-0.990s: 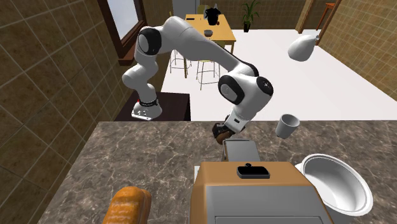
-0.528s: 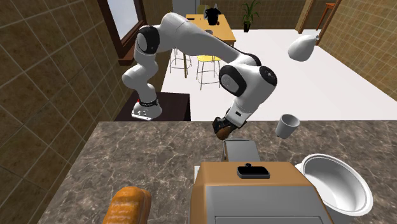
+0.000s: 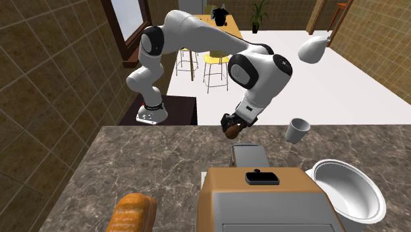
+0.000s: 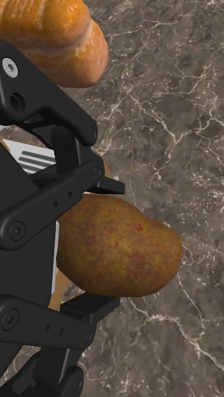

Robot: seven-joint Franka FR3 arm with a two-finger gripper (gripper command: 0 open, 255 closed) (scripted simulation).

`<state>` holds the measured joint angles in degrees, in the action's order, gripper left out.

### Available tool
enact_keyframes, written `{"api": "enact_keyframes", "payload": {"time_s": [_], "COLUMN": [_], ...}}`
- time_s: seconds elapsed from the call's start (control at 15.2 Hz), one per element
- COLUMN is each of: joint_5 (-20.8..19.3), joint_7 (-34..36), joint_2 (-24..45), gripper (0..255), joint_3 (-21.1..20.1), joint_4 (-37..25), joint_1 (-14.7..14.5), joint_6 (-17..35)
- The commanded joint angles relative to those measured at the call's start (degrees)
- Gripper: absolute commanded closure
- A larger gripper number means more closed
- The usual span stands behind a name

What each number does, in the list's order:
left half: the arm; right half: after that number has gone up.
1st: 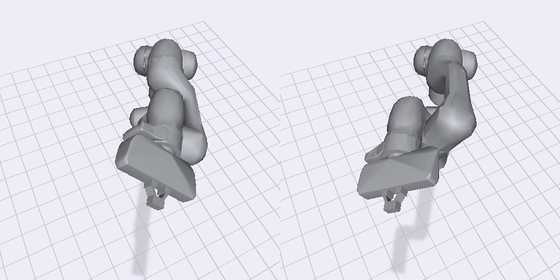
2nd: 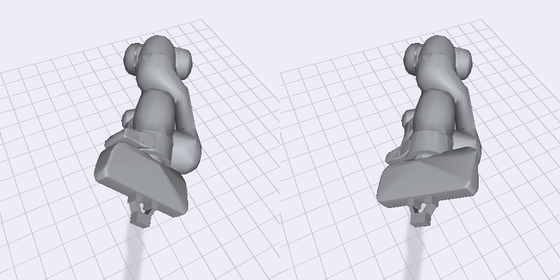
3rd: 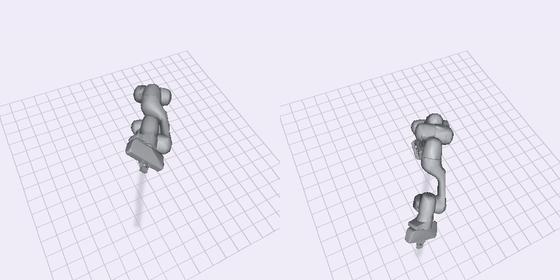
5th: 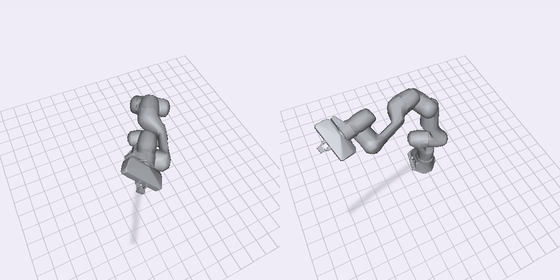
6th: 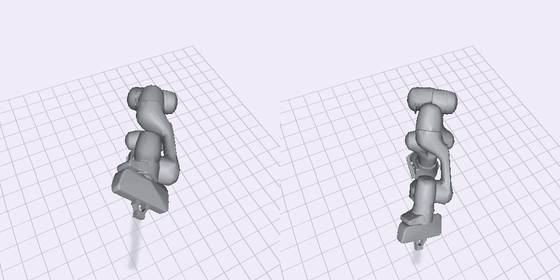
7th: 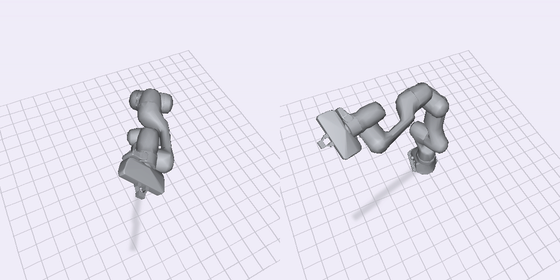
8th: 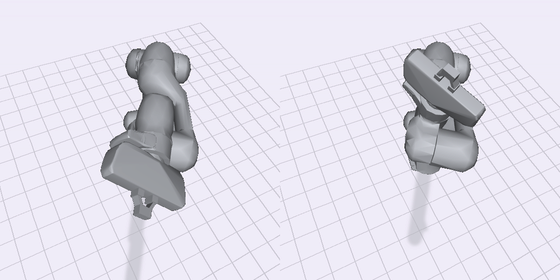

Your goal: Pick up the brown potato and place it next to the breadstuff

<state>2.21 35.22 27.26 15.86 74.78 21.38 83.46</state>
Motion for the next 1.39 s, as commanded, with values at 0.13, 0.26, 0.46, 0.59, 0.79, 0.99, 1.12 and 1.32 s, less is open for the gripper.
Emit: {"api": "enact_keyframes", "payload": {"time_s": [0.13, 0.26, 0.46, 0.59, 0.79, 0.99, 1.12, 1.32], "joint_5": [-0.01, -0.33, -1.27, -1.84, -2.59, -3.18, -3.47, -3.74], "joint_7": [-0.12, -1.25, -4.57, -6.82, -10.26, -13.78, -16.17, -19.80], "joint_2": [0.07, -0.53, -2.20, -2.99, -3.69, -3.85, -3.65, -2.90], "gripper": [255, 255, 255, 255, 255, 255, 255, 255], "joint_3": [0.06, 0.46, 1.65, 2.45, 3.64, 4.85, 5.64, 6.77], "joint_4": [-3.27, -3.01, -0.25, 1.09, 2.40, 2.93, 2.85, 2.09], "joint_1": [0.19, 0.89, 2.89, 4.30, 6.55, 8.92, 10.59, 13.24], "joint_6": [-3.21, -3.49, -2.15, -1.40, -0.46, 0.29, 0.68, 1.10]}}
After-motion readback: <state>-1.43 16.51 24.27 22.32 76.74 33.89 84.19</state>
